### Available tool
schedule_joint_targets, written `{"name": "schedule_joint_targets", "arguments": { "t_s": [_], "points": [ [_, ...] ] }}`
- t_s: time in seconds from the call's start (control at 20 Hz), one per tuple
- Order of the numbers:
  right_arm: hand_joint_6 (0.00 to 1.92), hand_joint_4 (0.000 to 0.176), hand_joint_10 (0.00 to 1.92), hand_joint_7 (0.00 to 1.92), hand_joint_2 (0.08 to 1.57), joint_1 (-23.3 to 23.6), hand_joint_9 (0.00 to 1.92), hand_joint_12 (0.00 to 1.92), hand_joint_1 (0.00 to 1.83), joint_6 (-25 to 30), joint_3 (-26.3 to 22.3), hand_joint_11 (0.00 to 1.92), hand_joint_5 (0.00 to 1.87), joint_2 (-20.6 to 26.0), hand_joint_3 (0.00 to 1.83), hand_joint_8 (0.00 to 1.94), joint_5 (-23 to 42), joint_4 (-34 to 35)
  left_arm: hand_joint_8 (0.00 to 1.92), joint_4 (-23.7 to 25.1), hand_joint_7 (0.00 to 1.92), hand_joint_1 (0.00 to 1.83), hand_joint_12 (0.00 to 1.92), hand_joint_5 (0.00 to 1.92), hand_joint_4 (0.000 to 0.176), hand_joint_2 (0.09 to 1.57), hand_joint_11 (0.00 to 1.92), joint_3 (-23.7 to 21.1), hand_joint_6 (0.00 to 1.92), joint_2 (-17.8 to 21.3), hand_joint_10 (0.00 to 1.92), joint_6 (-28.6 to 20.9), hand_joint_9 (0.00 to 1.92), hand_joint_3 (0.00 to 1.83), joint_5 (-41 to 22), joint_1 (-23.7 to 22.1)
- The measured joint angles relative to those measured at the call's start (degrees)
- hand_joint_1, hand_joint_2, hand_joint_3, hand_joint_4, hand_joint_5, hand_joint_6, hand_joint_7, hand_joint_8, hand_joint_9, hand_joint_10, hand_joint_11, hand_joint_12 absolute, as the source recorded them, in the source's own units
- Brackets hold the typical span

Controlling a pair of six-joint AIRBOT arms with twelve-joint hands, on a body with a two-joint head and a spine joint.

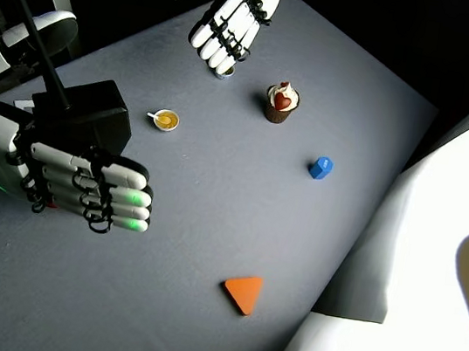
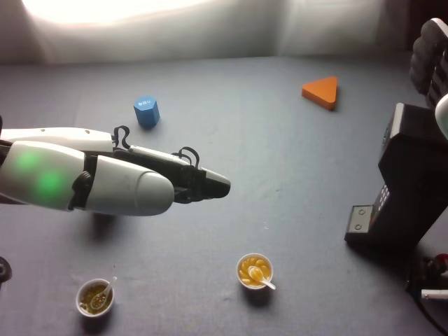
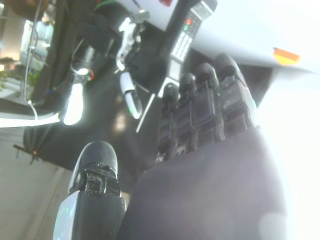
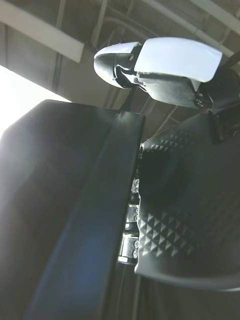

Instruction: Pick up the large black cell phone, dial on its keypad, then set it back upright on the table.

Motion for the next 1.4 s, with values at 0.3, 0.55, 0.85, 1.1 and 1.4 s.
{"name": "schedule_joint_targets", "arguments": {
  "t_s": [0.3,0.55,0.85,1.1,1.4],
  "points": [
    [0.0,0.015,0.0,0.0,0.89,0.5,0.0,0.0,0.34,0.1,0.0,0.0,0.0,1.0,0.01,0.0,0.2,0.2,0.0,0.0,0.17,0.02,0.3,0.18,0.0,1.26,0.0,0.0,0.0,0.0,0.0,0.0,0.13,0.0,0.0,0.0],
    [0.0,0.015,0.0,0.0,0.89,0.5,0.0,0.0,0.32,0.1,-1.1,0.0,0.0,2.2,0.01,0.0,0.0,-0.2,0.0,0.0,0.18,0.0,0.41,0.21,0.0,1.26,0.0,0.0,0.0,0.0,0.0,0.1,0.16,0.0,0.0,-0.3],
    [0.0,0.014,0.0,0.0,0.89,1.3,0.0,0.0,0.32,0.1,-2.2,0.0,0.0,5.4,0.0,0.0,0.0,-0.3,0.0,0.0,0.17,0.0,0.38,0.2,0.0,1.26,0.0,0.0,0.0,0.0,0.0,0.3,0.15,0.0,0.0,-0.3],
    [0.0,0.008,0.0,0.0,0.9,1.3,0.0,0.0,0.32,0.1,-4.3,0.0,0.0,9.4,0.01,0.0,0.0,-2.7,0.0,0.4,0.17,0.0,0.25,0.21,0.0,1.27,0.0,-0.7,0.0,0.0,0.0,0.3,0.13,0.0,-0.2,-0.3],
    [0.0,0.029,0.0,0.0,0.89,0.8,0.0,0.0,0.3,0.1,-7.4,0.0,0.0,14.6,0.0,0.0,0.0,-5.4,0.0,1.3,0.21,0.05,0.42,0.22,0.0,1.26,0.0,-0.7,0.0,0.0,0.0,0.9,0.17,0.0,-0.3,0.4]
  ]
}}
